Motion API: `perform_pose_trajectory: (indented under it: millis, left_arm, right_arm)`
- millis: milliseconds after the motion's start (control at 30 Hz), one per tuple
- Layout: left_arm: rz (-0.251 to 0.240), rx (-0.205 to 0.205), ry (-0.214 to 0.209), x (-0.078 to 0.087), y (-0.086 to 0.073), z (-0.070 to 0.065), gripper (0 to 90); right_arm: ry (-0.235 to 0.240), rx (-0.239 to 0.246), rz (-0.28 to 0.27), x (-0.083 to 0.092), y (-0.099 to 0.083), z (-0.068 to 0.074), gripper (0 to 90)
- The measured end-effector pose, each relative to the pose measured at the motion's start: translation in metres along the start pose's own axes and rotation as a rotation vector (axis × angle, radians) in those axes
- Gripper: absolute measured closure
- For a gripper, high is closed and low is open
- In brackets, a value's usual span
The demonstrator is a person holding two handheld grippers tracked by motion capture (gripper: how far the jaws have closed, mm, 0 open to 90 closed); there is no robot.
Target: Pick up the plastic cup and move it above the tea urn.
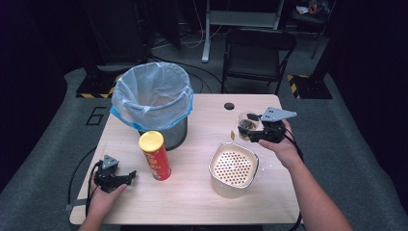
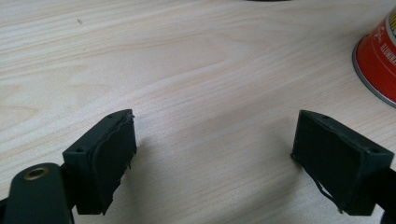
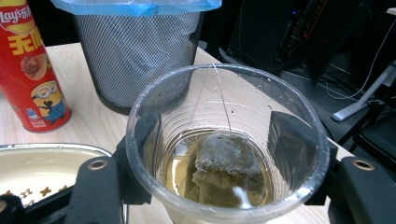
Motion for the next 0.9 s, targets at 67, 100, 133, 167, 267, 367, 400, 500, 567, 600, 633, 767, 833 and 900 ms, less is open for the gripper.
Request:
perform_pose_trajectory:
  millis: [67, 100, 133, 167, 267, 367, 400, 500, 567, 600, 633, 767, 833, 900]
  left_arm:
    - [0.0, 0.0, 0.0, 0.0, 0.0, 0.0, 13.0]
    - [0.0, 0.0, 0.0, 0.0, 0.0, 0.0, 13.0]
    - [-0.001, 0.0, 0.0, 0.0, 0.0, 0.0, 13.0]
    - [-0.001, 0.0, 0.0, 0.0, 0.0, 0.0, 13.0]
    - [-0.001, 0.0, 0.0, 0.0, 0.0, 0.0, 13.0]
    - [0.0, 0.0, 0.0, 0.0, 0.0, 0.0, 13.0]
    - [-0.001, 0.0, 0.0, 0.0, 0.0, 0.0, 13.0]
    - [0.0, 0.0, 0.0, 0.0, 0.0, 0.0, 13.0]
    - [0.0, 0.0, 0.0, 0.0, 0.0, 0.0, 13.0]
    - [0.0, 0.001, 0.0, 0.0, 0.0, 0.0, 13.0]
    - [0.0, 0.001, 0.0, 0.0, 0.0, 0.0, 13.0]
    - [0.0, 0.0, 0.0, 0.0, 0.0, 0.0, 13.0]
    - [0.0, 0.0, 0.0, 0.0, 0.0, 0.0, 13.0]
    - [0.0, 0.0, 0.0, 0.0, 0.0, 0.0, 13.0]
  right_arm:
    - [0.004, 0.006, 0.001, 0.0, -0.003, 0.0, 35.9]
    - [0.004, 0.006, 0.001, 0.0, -0.003, 0.0, 35.9]
    - [0.012, 0.01, 0.0, 0.0, -0.005, 0.001, 35.9]
    - [0.011, 0.006, 0.002, 0.001, -0.006, 0.001, 35.9]
    - [0.016, 0.006, 0.008, 0.001, -0.008, 0.001, 35.9]
    - [0.013, 0.038, 0.005, 0.002, -0.009, 0.002, 35.7]
    - [0.013, 0.038, 0.005, 0.002, -0.009, 0.002, 35.7]
    - [0.002, 0.066, -0.002, 0.004, -0.009, 0.003, 35.7]
    - [0.001, 0.079, -0.003, 0.005, -0.01, 0.004, 35.8]
    - [-0.002, 0.105, -0.011, 0.006, -0.011, 0.005, 35.8]
    - [-0.002, 0.105, -0.011, 0.006, -0.011, 0.005, 35.8]
    - [-0.011, 0.151, -0.018, 0.008, -0.015, 0.009, 35.8]
    - [-0.02, 0.191, -0.028, 0.009, -0.016, 0.011, 35.8]
    - [-0.027, 0.232, -0.03, 0.009, -0.018, 0.014, 35.8]
Point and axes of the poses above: each handheld gripper's, and its own axes: x roughly backward along the jaws, y roughly out of its top, z roughly to its left, the point moved 8 cm from there along -x, roughly forward along the jaws, and after that the axes turned 11 degrees about -y, right-handed, at the moved point
